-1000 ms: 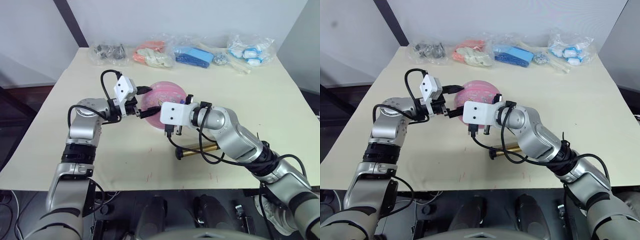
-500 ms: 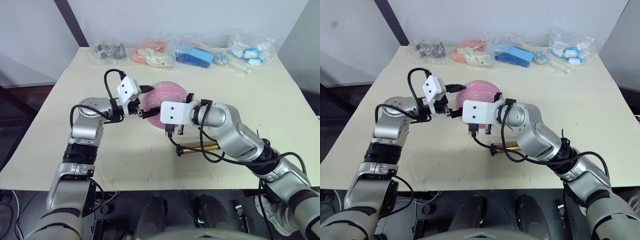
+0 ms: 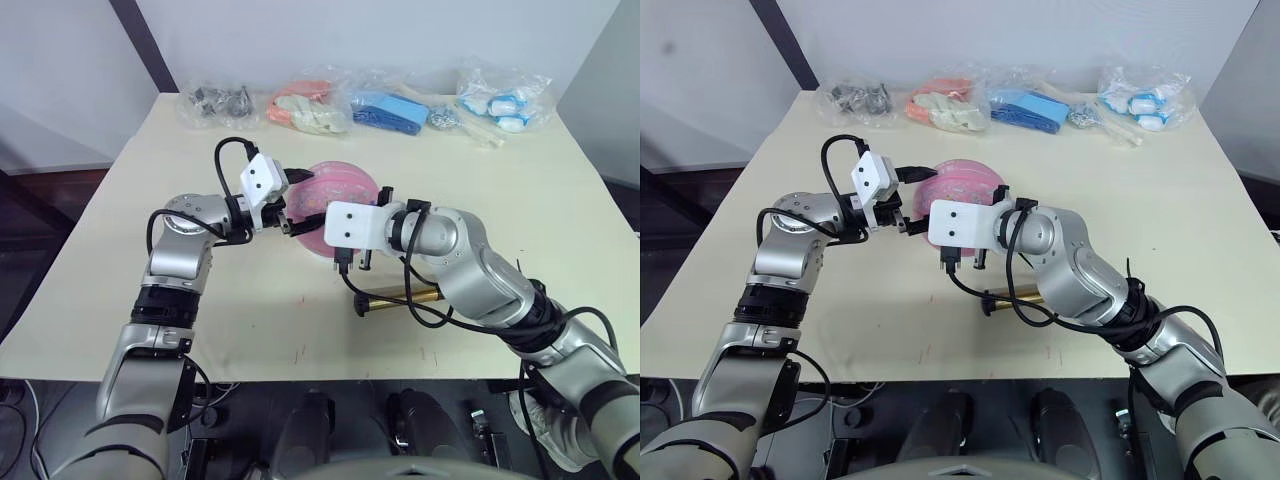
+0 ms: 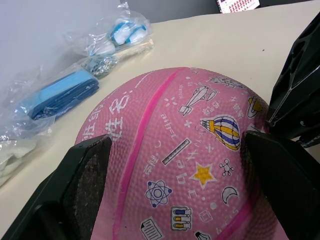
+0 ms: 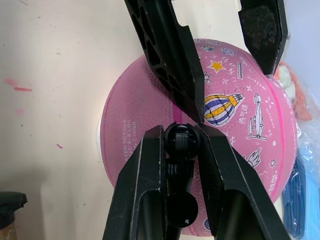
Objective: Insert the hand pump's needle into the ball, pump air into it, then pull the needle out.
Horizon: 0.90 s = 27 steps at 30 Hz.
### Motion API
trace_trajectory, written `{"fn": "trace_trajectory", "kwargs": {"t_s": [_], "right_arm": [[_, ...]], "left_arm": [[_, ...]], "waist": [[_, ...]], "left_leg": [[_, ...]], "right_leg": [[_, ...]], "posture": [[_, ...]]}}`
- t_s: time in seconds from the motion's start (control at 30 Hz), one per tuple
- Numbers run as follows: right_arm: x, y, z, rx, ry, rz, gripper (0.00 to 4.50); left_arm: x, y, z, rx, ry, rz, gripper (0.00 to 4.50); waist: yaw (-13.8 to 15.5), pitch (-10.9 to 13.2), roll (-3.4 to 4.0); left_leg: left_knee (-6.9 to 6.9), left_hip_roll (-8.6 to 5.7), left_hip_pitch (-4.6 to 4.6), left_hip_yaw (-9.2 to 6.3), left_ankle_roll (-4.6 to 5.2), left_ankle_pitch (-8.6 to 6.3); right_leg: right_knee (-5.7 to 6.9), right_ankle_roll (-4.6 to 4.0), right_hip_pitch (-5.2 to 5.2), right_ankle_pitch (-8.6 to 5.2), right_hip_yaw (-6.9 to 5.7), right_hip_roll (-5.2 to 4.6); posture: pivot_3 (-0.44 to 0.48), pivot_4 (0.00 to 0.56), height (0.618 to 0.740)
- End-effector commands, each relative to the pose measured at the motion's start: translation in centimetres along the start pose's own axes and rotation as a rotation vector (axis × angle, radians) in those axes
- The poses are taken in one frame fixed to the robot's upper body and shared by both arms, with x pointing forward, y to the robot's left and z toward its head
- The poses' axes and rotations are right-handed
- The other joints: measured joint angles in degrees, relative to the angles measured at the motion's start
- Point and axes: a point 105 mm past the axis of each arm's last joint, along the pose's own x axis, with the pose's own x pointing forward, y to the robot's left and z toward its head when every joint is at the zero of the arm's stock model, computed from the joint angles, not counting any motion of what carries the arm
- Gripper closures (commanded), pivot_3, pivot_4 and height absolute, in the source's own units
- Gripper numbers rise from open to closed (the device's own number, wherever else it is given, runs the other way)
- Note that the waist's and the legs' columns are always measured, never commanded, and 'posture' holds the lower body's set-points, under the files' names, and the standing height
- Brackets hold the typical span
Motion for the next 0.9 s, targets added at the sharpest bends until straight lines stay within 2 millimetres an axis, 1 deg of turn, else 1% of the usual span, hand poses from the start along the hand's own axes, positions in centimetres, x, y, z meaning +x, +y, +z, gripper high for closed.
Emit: {"fn": "trace_trajectory", "kwargs": {"t_s": [0.03,0.57,0.67,0.7,0.83,0.9], "right_arm": [[-2.2,-0.6,4.4,-0.078,-0.179,-0.039,4.15],[-2.9,-1.5,5.3,-0.072,-0.203,-0.052,4.15],[-3.0,-1.6,5.6,-0.073,-0.208,-0.05,4.15],[-3.0,-1.7,5.6,-0.073,-0.208,-0.05,4.15],[-3.1,-1.9,5.7,-0.068,-0.208,-0.053,4.15],[-3.4,-2.2,5.3,-0.045,-0.199,-0.061,4.15]], "left_arm": [[-0.4,-0.7,-5.2,-0.085,0.203,0.025,0.0],[-0.7,-0.7,-6.2,-0.088,0.24,0.037,0.0],[-0.8,-0.7,-6.4,-0.082,0.247,0.038,0.0],[-0.8,-0.7,-6.4,-0.082,0.248,0.038,0.0],[-0.8,-0.8,-6.5,-0.083,0.247,0.037,0.0],[-0.8,-0.7,-6.2,-0.089,0.229,0.038,0.0]], "waist": [[0.0,0.0,0.0],[-0.13,-0.01,0.01],[-0.08,-0.04,0.07],[-0.08,-0.05,0.07],[-0.24,-0.08,0.07],[-0.24,-0.08,0.08]], "left_leg": [[0.0,-0.01,0.0,0.0,0.0,0.0],[0.01,-0.02,0.01,-0.03,0.0,0.0],[0.01,-0.02,0.25,-0.06,0.01,0.01],[0.0,-0.02,0.63,-0.11,0.02,0.02],[0.0,-0.03,0.77,-0.1,0.09,0.21],[0.0,-0.03,0.77,-0.11,0.1,0.29]], "right_leg": [[0.0,0.0,0.0,0.0,0.0,-0.01],[0.03,0.03,0.0,-0.02,-0.03,-0.01],[0.07,0.14,0.16,-0.08,-0.03,0.0],[0.05,0.15,0.57,-0.1,-0.09,0.01],[0.05,-0.05,0.66,-0.21,0.0,0.01],[0.06,-0.06,0.65,-0.13,0.0,0.01]], "posture": [[0.0,0.15,0.74],[0.0,0.15,0.74],[0.0,0.15,0.74],[0.0,0.15,0.74],[0.0,0.15,0.74],[0.0,0.15,0.74]]}}
